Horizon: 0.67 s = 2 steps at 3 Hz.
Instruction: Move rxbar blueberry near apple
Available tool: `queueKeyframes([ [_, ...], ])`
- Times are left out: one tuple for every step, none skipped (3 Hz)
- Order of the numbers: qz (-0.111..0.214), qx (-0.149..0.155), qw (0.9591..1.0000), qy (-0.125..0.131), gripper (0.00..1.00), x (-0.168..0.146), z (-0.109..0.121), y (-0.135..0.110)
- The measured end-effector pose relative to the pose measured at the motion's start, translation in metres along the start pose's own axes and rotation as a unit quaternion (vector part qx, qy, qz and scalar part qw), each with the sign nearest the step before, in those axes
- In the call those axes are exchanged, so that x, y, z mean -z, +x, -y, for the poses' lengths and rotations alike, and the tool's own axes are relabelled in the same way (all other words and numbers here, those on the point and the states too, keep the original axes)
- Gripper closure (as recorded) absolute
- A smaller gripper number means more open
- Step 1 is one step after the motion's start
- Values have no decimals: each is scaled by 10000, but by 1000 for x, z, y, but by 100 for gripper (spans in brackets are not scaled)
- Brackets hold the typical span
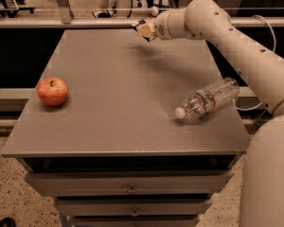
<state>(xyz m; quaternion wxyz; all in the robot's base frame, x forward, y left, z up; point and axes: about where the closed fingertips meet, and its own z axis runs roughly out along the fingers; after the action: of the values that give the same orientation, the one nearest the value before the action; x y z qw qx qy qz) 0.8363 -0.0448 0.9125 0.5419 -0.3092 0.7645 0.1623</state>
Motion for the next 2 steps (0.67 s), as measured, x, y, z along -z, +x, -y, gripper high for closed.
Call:
queueKeyframes([
  [124, 322, 9955, -879, 100, 1, -48, -12],
  [157, 673, 9809, -1817, 100, -1, -102, -17],
])
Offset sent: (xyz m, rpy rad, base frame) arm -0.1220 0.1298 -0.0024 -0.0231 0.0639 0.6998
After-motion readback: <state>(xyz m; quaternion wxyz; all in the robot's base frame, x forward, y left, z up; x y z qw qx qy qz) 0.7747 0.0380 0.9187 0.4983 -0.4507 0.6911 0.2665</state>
